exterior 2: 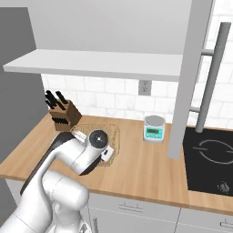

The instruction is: Open the cabinet, pick up the bread from the cabinet and place it in the basket. Then move the basket to the dining counter.

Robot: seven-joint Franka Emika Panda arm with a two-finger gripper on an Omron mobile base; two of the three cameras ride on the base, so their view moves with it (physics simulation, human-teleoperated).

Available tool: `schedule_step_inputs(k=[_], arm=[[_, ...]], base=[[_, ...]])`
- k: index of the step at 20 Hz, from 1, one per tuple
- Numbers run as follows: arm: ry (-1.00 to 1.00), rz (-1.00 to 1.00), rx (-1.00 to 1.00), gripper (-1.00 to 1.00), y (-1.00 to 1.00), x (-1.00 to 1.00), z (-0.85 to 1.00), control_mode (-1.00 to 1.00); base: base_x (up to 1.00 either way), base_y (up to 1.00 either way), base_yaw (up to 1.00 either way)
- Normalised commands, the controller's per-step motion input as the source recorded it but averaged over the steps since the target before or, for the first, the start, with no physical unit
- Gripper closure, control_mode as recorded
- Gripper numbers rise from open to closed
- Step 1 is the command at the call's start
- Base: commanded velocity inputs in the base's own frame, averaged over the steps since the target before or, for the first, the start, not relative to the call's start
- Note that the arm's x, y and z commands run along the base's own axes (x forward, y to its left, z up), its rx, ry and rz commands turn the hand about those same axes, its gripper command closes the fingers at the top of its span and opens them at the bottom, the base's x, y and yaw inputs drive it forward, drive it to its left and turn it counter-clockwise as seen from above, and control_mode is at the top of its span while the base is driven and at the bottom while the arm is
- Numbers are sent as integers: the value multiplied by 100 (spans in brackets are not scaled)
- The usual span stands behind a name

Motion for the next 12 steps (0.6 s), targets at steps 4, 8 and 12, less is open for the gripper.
schedule_step_inputs(k=[4, 8, 12], arm=[[29, -25, 21, -100, -53, -8, 7, -100], [28, -9, 20, -100, -71, -1, 24, -100], [21, 1, 24, -100, -70, 0, 14, -100]], base=[[0, 0, 0], [0, 0, 0], [0, 0, 0]])
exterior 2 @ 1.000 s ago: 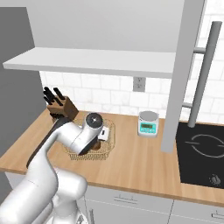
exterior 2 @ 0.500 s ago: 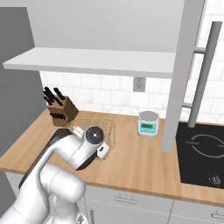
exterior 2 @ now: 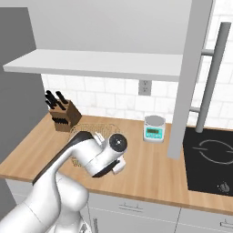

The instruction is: Open the cabinet, pick up the bread from the cabinet and place it in the basket. Then move the basket to the dining counter.

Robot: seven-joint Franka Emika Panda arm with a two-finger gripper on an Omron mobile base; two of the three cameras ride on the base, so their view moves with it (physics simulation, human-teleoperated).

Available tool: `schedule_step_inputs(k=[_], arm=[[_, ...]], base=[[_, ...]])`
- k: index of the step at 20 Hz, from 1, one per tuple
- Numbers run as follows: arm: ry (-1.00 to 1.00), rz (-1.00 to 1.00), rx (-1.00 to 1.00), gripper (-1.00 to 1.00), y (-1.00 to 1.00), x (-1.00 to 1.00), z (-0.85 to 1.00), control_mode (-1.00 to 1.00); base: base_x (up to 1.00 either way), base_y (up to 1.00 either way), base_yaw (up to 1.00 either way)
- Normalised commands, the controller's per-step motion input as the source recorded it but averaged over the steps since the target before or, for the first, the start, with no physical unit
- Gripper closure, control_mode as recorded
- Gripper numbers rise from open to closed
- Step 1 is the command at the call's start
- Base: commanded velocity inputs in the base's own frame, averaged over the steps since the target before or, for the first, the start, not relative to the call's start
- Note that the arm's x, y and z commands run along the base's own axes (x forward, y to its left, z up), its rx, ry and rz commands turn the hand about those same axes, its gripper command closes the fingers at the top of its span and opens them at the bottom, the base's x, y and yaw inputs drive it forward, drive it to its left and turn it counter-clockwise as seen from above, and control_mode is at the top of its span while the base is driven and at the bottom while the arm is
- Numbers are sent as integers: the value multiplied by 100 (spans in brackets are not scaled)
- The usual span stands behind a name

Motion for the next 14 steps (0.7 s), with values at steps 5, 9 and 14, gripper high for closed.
schedule_step_inputs(k=[5, 9, 14], arm=[[0, 11, 16, -100, -22, 0, -2, -100], [0, 10, 1, -100, -9, 23, -17, -100], [0, 5, 0, -100, 10, 21, -30, -100]], base=[[0, 0, 0], [0, 0, 0], [0, 0, 0]])
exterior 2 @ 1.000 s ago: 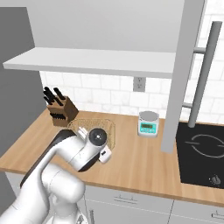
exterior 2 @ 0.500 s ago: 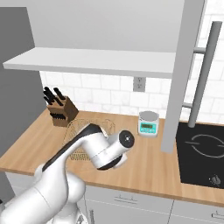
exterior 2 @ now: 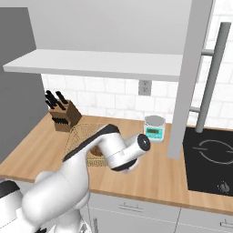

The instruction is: Open the cabinet, pick up the bread from the cabinet and place it in the basket. Then move the basket to the dining counter.

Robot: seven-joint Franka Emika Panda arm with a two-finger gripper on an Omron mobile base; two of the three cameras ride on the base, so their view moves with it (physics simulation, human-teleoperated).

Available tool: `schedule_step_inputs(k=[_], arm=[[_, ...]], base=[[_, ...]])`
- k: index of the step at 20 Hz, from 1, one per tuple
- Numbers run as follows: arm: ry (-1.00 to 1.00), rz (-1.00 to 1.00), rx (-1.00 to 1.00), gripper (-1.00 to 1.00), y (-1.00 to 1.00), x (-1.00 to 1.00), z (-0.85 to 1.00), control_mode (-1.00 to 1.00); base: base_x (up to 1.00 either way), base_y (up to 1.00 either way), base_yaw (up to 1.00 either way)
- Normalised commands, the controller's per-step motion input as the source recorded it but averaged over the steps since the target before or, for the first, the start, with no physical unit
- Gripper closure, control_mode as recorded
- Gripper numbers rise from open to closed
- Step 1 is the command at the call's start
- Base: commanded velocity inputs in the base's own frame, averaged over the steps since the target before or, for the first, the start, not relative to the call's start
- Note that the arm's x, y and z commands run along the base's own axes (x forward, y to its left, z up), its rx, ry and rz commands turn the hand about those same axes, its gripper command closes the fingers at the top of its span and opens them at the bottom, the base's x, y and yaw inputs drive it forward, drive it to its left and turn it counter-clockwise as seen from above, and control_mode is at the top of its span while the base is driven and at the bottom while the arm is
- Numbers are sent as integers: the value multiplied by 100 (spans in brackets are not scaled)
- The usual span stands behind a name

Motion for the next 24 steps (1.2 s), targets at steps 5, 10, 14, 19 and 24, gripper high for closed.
schedule_step_inputs(k=[5, 10, 14, 19, 24], arm=[[-5, 1, 0, -100, 15, 8, -17, -100], [-4, 0, 0, -100, 1, 6, -7, -100], [0, 0, 0, -100, 14, 18, -23, -100], [0, 0, 0, -100, 7, 18, -25, -100], [0, 0, 0, -100, 1, 11, -26, -100]], base=[[0, 0, 0], [0, 0, 0], [0, 0, 0], [0, 0, 0], [0, 0, 0]])
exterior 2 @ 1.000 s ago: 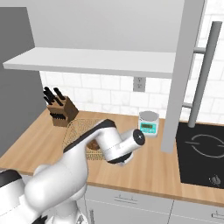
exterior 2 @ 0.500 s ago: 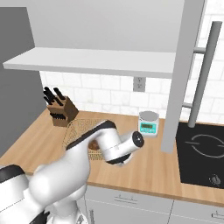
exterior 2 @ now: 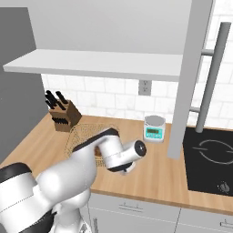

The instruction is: Open the cabinet, pick up the bread from the cabinet and place it in the basket. Then move the basket to the dining counter.

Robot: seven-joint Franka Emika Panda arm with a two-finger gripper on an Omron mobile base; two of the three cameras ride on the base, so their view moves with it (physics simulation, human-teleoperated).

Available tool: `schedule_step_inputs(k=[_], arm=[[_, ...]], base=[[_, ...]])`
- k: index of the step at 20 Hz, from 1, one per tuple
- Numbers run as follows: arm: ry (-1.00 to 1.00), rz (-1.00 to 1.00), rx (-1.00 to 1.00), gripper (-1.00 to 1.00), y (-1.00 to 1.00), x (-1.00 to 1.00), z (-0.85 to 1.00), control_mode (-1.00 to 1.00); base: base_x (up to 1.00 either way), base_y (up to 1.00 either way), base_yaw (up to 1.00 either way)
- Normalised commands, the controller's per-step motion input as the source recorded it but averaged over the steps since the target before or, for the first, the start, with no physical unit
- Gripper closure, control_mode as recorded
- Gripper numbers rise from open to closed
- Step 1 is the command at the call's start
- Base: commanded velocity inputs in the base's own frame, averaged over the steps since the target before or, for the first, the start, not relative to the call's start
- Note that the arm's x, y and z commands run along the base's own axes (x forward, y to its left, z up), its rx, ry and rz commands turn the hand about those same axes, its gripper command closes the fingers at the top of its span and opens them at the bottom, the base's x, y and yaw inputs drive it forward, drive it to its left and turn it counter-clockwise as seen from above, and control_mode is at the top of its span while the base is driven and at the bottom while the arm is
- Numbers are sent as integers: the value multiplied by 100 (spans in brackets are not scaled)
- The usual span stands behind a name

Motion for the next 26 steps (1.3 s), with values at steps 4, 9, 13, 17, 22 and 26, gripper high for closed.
schedule_step_inputs(k=[4, 9, 13, 17, 22, 26], arm=[[0, 0, 0, -100, 5, 9, -25, -100], [0, 0, 0, 100, 40, 1, -25, -100], [0, 0, -2, 100, 62, 0, -20, -100], [0, 0, -3, 100, 69, 0, -24, -100], [-4, 2, -3, 100, 43, -8, -8, -100], [-32, 0, -2, 100, 2, -43, 19, -100]], base=[[0, 0, 0], [0, 0, 0], [0, 0, 0], [0, 0, 0], [0, 0, 0], [0, 0, 0]])
